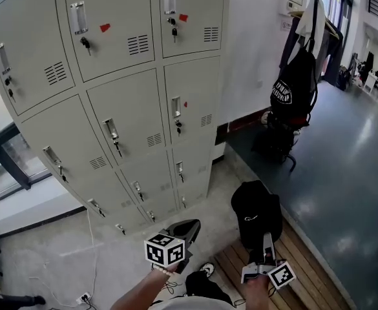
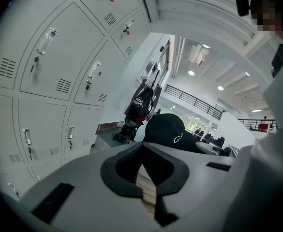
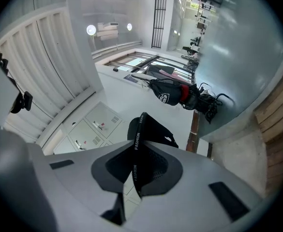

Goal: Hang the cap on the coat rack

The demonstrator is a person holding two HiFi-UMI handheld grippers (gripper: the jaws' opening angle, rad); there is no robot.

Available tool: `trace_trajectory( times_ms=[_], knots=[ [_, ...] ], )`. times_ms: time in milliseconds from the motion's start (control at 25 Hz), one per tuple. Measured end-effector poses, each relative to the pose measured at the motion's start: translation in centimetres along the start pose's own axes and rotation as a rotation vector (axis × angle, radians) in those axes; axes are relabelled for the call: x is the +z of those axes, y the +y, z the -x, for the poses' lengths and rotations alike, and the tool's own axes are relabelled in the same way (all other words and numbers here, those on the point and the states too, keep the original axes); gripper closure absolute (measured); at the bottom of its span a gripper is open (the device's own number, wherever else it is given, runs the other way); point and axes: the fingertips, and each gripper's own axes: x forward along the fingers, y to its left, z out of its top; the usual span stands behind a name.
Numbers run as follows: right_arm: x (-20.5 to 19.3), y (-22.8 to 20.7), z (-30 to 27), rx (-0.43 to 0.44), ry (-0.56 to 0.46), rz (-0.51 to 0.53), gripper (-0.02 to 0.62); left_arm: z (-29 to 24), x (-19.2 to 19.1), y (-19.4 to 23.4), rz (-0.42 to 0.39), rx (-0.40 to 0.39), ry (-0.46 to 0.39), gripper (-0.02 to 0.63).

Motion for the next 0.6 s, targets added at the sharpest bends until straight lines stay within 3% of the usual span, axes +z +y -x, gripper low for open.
trace_trajectory(
  times_ms=[600],
  knots=[
    [7.4, -6.0, -11.6, -0.047, -0.106, -0.009, 0.575, -15.7, 8.1, 2.9, -0.053, -0.088, 0.037, 0.603]
  ],
)
